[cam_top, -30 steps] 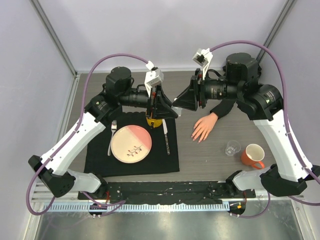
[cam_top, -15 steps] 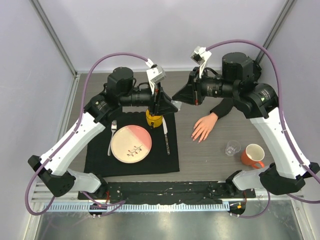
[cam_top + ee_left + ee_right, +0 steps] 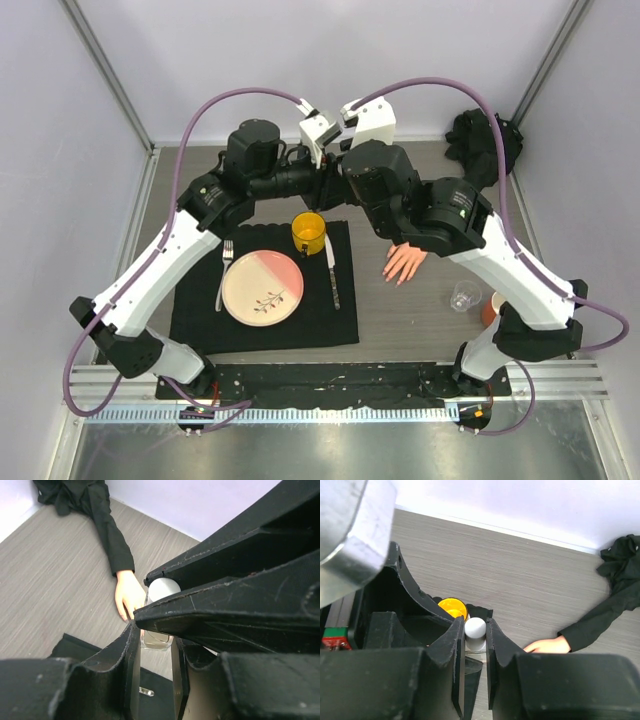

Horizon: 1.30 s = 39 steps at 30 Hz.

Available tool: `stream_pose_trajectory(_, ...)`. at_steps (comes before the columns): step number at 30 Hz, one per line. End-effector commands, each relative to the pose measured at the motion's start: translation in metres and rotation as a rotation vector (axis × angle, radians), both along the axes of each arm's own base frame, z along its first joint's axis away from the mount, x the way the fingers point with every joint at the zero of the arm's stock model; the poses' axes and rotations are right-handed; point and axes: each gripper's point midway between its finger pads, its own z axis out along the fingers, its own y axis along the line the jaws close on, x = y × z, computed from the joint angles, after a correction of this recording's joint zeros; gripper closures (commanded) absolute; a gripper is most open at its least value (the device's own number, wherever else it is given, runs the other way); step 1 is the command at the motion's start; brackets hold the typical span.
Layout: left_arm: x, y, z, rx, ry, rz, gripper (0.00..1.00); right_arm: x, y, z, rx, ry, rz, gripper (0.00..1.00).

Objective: Paint the nails

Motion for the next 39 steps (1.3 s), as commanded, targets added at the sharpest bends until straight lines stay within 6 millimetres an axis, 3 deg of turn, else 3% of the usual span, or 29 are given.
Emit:
stream_pose_trajectory(1, 0.042, 0.014, 0.019, -0.043, -0.109, 0.193, 1.00, -0.020, -0.005, 0.012, 0.088, 0.001, 0.013, 0.99)
stream_pose_trajectory(3, 0.034, 0.012, 0.017, -0.045, -0.110, 0.148, 1.00, -0.025, 0.003, 0.013, 0.096, 0.010, 0.094, 0.81)
stream_pose_trajectory(5, 0.012, 0.007, 0.018, -0.050, -0.119, 0.031, 1.00, -0.032, 0.006, 0.022, 0.116, 0.001, 0.188, 0.55)
stream_pose_trajectory(6, 0.004, 0.006, 0.016, -0.049, -0.119, -0.018, 1.00, -0.040, 0.014, 0.023, 0.130, 0.019, 0.275, 0.52)
stream_pose_trajectory(8, -0.021, 0.006, 0.016, -0.063, -0.135, -0.137, 1.00, -0.043, 0.000, 0.036, 0.164, 0.005, 0.318, 0.43)
stream_pose_trajectory(12, -0.056, 0.009, 0.019, -0.101, -0.150, -0.287, 1.00, -0.058, -0.010, 0.049, 0.230, 0.034, 0.560, 0.37)
stream_pose_trajectory(14, -0.069, 0.010, 0.022, -0.119, -0.140, -0.350, 1.00, -0.078, -0.004, 0.046, 0.244, 0.083, 0.756, 0.37)
stream_pose_trajectory(18, -0.095, 0.011, 0.027, -0.145, -0.103, -0.487, 1.00, -0.092, 0.004, 0.044, 0.259, 0.137, 0.888, 0.41)
stream_pose_trajectory(22, -0.102, 0.012, 0.030, -0.155, -0.095, -0.514, 1.00, -0.104, 0.009, 0.041, 0.256, 0.175, 0.986, 0.41)
stream_pose_trajectory(27, -0.105, 0.013, 0.032, -0.159, -0.087, -0.530, 1.00, -0.102, 0.014, 0.031, 0.233, 0.212, 1.007, 0.41)
stream_pose_trajectory(33, -0.102, 0.013, 0.030, -0.149, -0.089, -0.519, 1.00, -0.099, 0.016, 0.026, 0.218, 0.221, 1.005, 0.56)
stream_pose_trajectory(39, -0.097, 0.012, 0.027, -0.132, -0.091, -0.491, 1.00, -0.092, 0.012, 0.017, 0.182, 0.221, 0.966, 0.81)
